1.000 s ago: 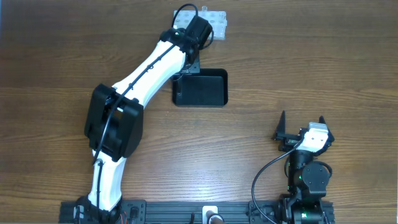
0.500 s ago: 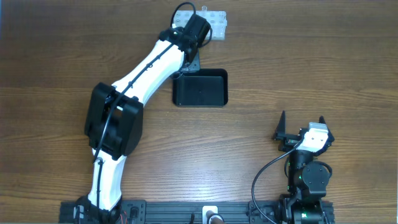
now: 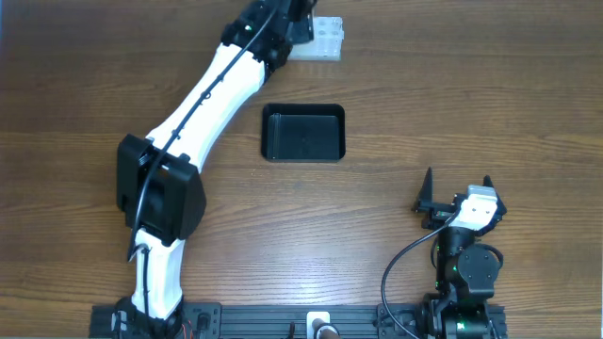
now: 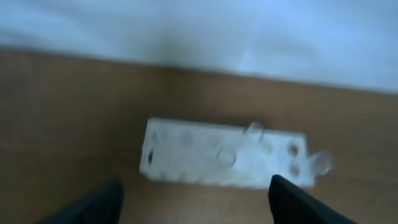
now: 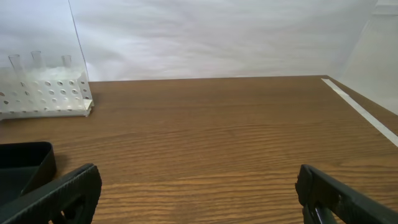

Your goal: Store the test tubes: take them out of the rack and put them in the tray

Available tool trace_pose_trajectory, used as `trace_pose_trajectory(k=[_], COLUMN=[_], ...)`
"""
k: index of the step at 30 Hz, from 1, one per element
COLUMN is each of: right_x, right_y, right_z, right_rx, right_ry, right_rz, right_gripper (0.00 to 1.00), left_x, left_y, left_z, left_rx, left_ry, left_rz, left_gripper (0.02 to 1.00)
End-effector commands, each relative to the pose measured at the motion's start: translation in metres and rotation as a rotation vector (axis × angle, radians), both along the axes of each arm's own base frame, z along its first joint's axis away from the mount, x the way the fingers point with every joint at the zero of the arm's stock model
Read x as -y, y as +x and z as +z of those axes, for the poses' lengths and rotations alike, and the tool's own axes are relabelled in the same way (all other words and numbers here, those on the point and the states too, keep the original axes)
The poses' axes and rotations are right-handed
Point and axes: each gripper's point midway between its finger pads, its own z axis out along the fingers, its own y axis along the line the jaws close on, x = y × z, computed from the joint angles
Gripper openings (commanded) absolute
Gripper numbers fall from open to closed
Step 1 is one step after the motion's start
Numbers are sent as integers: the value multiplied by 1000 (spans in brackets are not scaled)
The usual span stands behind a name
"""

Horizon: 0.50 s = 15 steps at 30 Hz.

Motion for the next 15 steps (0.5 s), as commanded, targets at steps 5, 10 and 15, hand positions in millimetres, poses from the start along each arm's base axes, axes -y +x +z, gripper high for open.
trace_pose_trajectory(k=[5,10,15], right_x=[-1,-1,-1], right_y=[0,0,0], right_z=[-3,-3,-3], right_rx=[0,0,0], right_ry=[7,7,7], right_rz=[6,6,6], right_gripper=[991,991,993], left_x=[1,5,10], left_y=[24,28,31], left_z=[-31,-43,-52], left_rx=[25,20,16], left_ry=[85,77,84], left_rz=[-35,-48,-76], left_gripper=[735,728,726])
